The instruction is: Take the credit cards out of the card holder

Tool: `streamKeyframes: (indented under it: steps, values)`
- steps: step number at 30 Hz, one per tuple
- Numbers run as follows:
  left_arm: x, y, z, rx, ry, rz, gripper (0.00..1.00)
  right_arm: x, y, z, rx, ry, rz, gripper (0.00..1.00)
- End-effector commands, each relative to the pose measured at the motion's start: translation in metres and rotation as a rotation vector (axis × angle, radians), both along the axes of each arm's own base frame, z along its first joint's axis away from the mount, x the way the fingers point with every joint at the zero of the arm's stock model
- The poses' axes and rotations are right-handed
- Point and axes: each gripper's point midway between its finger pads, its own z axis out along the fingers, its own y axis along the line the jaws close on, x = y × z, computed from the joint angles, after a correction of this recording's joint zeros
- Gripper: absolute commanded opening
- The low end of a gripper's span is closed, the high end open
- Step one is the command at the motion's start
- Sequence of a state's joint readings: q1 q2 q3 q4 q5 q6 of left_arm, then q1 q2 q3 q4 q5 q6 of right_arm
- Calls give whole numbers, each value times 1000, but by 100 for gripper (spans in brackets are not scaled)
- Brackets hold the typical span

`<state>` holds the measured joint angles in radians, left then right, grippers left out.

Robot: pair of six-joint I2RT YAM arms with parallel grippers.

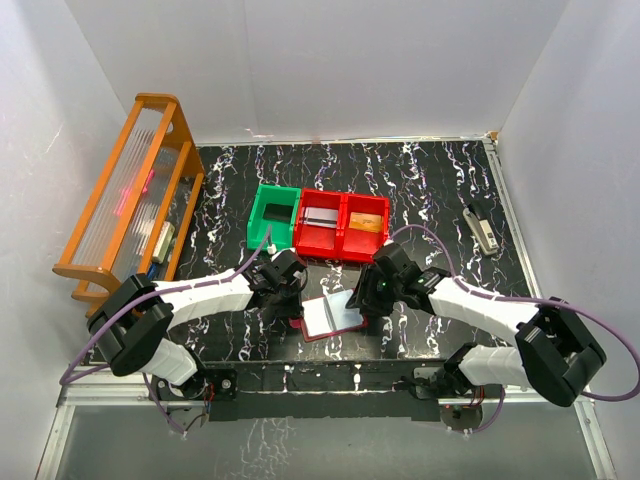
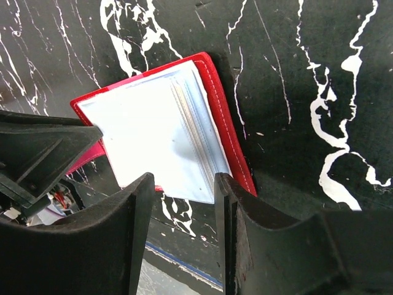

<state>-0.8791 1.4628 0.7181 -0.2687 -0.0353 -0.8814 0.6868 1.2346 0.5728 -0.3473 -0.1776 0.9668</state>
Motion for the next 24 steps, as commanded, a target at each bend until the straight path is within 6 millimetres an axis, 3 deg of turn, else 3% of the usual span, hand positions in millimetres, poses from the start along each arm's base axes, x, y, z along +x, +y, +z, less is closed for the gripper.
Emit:
streamKeyframes:
  steps: [1, 5, 16, 24]
  values:
    - [-12, 12, -6, 50, 50, -21, 19, 11, 12, 20, 65, -71, 18, 42]
    - [-12, 12, -7, 48, 51, -22, 18, 7, 27, 24, 138, -69, 75, 42]
    - [-13, 10, -6, 48, 58, -29, 18, 5, 20, -10, 54, 2, 69, 41]
    - [-14, 10, -6, 46, 61, -31, 18, 2, 33, 2, 137, -18, 131, 42]
